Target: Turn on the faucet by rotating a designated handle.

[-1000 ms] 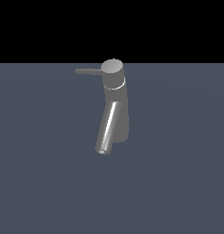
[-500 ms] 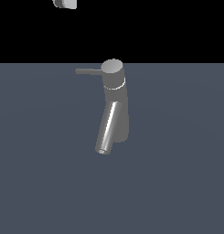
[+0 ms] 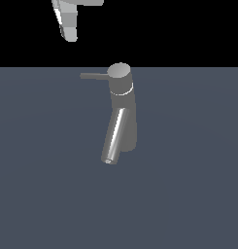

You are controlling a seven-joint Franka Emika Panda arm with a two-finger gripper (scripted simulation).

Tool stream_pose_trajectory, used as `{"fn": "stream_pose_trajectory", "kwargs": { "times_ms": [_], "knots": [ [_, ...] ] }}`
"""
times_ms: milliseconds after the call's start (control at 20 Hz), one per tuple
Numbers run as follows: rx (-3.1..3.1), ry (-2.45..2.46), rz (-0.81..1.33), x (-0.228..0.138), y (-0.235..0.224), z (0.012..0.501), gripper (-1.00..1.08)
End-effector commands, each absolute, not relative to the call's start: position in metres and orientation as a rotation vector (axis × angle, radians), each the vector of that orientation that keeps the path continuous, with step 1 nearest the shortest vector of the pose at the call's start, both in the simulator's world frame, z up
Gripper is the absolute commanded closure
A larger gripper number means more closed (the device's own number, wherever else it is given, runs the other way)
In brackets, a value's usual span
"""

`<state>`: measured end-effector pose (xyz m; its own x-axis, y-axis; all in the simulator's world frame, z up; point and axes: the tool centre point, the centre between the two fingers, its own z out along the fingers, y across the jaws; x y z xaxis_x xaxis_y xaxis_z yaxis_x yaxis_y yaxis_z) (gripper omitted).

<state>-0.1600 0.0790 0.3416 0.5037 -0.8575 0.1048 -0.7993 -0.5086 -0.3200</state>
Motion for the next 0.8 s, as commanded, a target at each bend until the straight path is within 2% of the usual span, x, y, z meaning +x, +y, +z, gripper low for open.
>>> {"fn": "stream_pose_trajectory", "kwargs": {
  "times_ms": [0,750],
  "knots": [
    [-2.453,1.484,-0.396,-0.149,0.082,0.336,1.08],
    [-2.101,1.818,-0.523,-0.088,0.089,0.310,1.08]
  ]
}}
